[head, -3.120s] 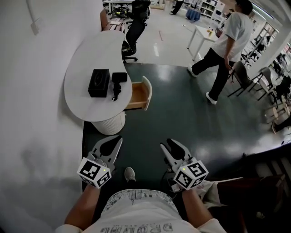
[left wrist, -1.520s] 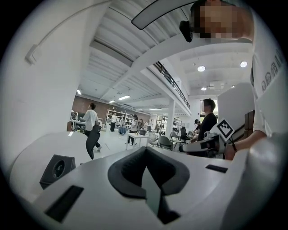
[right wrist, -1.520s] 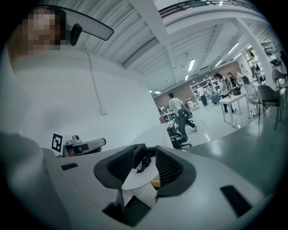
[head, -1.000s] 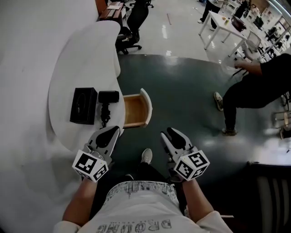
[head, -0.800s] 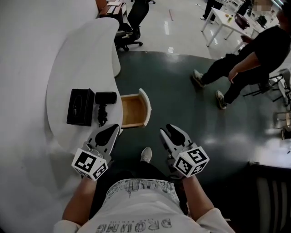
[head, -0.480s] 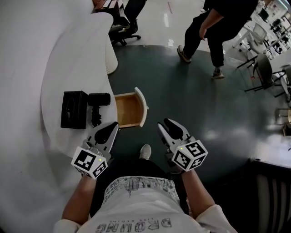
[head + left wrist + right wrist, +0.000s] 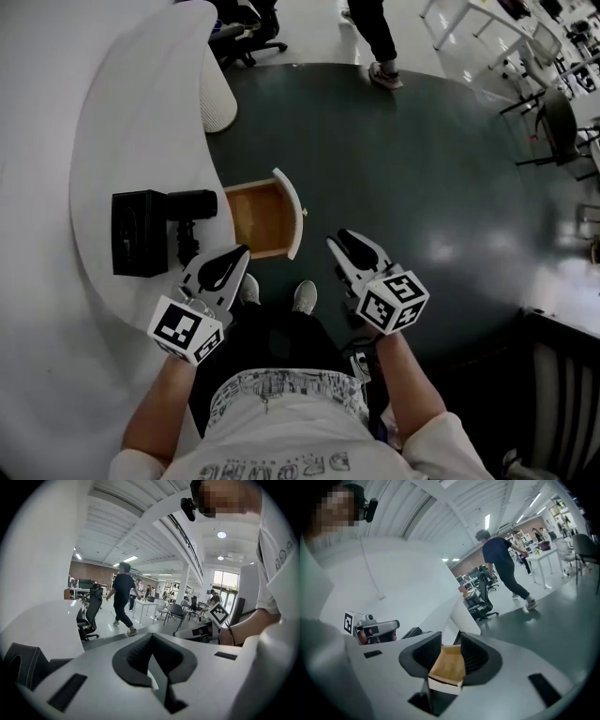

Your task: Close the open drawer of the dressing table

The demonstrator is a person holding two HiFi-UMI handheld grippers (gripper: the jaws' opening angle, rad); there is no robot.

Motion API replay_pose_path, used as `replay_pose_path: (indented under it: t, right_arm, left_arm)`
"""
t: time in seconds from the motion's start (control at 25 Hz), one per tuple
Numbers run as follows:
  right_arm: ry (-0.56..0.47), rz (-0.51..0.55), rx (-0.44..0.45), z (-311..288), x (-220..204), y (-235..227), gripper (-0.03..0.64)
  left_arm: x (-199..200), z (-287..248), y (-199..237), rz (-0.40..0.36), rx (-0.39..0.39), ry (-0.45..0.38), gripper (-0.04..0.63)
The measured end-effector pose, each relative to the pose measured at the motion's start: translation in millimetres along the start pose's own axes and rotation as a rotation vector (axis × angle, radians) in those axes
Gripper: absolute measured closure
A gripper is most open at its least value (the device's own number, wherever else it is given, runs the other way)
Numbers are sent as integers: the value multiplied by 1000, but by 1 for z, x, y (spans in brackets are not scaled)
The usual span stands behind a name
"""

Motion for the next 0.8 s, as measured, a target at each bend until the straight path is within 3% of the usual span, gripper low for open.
replay_pose_path:
  t: [0.52,0.8]
  right_arm:
    - [-6,-150,-94,-62,-33,-48,485]
    - [32,-206,-96,-96,-56,-83,494]
  left_arm:
    - [-19,-48,37,-14,-130,104,580]
    - [-25,-80,50,-25,-164,139,580]
Point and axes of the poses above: the fingertips, and each gripper's own axes: z backward along the fingers, y to its left, x out of its top, the point moved 8 cm from there along z, backward along the fingers, and after that the axes turned 7 degrees about y, right-handed, at the moved point
